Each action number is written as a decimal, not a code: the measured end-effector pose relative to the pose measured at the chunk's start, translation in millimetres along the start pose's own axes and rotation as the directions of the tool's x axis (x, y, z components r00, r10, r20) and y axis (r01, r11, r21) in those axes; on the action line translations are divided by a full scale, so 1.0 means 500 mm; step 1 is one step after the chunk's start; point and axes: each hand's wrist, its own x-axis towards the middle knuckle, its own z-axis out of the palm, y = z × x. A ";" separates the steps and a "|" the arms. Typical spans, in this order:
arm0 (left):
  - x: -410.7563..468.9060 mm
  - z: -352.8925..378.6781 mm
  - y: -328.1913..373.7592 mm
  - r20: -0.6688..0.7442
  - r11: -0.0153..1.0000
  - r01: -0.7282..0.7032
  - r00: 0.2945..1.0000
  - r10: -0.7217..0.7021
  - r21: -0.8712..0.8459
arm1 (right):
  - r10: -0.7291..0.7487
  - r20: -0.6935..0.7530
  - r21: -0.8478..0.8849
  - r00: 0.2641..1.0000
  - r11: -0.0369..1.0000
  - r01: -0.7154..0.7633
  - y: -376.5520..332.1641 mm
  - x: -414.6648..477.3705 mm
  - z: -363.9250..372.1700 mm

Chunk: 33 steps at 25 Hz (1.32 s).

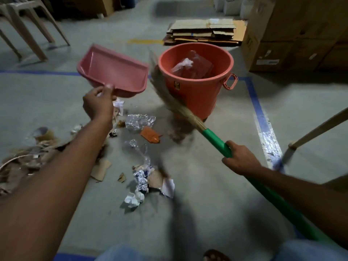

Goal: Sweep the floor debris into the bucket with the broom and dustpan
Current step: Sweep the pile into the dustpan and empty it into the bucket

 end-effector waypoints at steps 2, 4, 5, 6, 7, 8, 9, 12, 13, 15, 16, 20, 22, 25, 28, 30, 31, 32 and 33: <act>-0.018 -0.074 -0.117 -0.024 0.989 0.134 0.991 -0.133 0.056 | 0.041 0.057 -0.051 0.998 0.998 -0.038 0.028 -0.032 0.033; -0.045 -0.136 -0.211 0.011 0.962 0.261 0.965 -0.262 0.081 | 0.052 0.166 -0.126 0.985 0.992 -0.031 0.022 -0.052 0.067; -0.059 -0.165 -0.247 0.051 0.949 0.296 0.952 -0.303 0.110 | 0.069 0.215 -0.121 0.974 0.992 -0.044 0.010 -0.059 0.087; -0.071 -0.192 -0.281 0.089 0.937 0.318 0.939 -0.333 0.143 | 0.094 0.260 -0.086 0.961 0.994 -0.074 -0.003 -0.068 0.106; -0.085 -0.224 -0.311 0.111 0.927 0.335 0.928 -0.356 0.168 | 0.119 0.294 -0.032 0.949 0.993 -0.114 -0.018 -0.075 0.129; -0.092 -0.256 -0.339 0.118 0.919 0.352 0.920 -0.375 0.178 | 0.139 0.318 0.021 0.938 0.988 -0.154 -0.035 -0.080 0.150; -0.098 -0.292 -0.361 0.110 0.913 0.366 0.915 -0.388 0.179 | 0.138 0.332 0.072 0.933 0.983 -0.170 -0.060 -0.083 0.168; -0.112 -0.391 -0.398 0.028 0.906 0.382 0.919 -0.394 0.183 | 0.051 0.351 0.135 0.935 0.985 -0.104 -0.138 -0.071 0.202; -0.115 -0.423 -0.406 0.002 0.906 0.387 0.919 -0.393 0.169 | 0.006 0.332 0.141 0.943 0.988 -0.056 -0.162 -0.064 0.207; -0.122 -0.491 -0.424 -0.041 0.911 0.385 0.923 -0.384 0.146 | -0.075 0.260 0.104 0.963 0.993 0.049 -0.198 -0.057 0.211; -0.123 -0.521 -0.433 -0.057 0.911 0.390 0.921 -0.386 0.136 | -0.098 0.224 0.079 0.970 0.993 0.082 -0.204 -0.059 0.208; -0.136 -0.593 -0.463 -0.067 0.895 0.440 0.897 -0.436 0.066 | -0.077 0.120 0.024 0.990 0.997 0.074 -0.157 -0.091 0.195; -0.157 -0.599 -0.462 -0.048 0.897 0.431 0.902 -0.429 0.092 | -0.023 0.102 0.000 0.995 1.000 0.023 -0.122 -0.099 0.195; -0.190 -0.595 -0.465 -0.014 0.900 0.413 0.910 -0.415 0.141 | 0.020 0.224 -0.037 0.974 0.999 -0.012 -0.123 -0.092 0.216; -0.217 -0.610 -0.479 0.000 0.898 0.413 0.908 -0.418 0.150 | -0.055 0.323 0.024 0.945 0.998 0.050 -0.198 -0.071 0.242; -0.231 -0.627 -0.491 -0.022 0.889 0.438 0.898 -0.439 0.135 | -0.160 0.330 0.009 0.930 0.986 0.167 -0.255 -0.052 0.253; -0.234 -0.637 -0.495 -0.036 0.890 0.438 0.899 -0.437 0.127 | -0.208 0.322 -0.027 0.923 0.973 0.229 -0.278 -0.047 0.253; -0.237 -0.648 -0.501 -0.055 0.891 0.438 0.899 -0.435 0.119 | -0.249 0.308 -0.060 0.918 0.958 0.280 -0.292 -0.044 0.250; -0.240 -0.663 -0.509 -0.081 0.889 0.445 0.895 -0.438 0.111 | -0.288 0.294 -0.061 0.911 0.946 0.319 -0.295 -0.045 0.245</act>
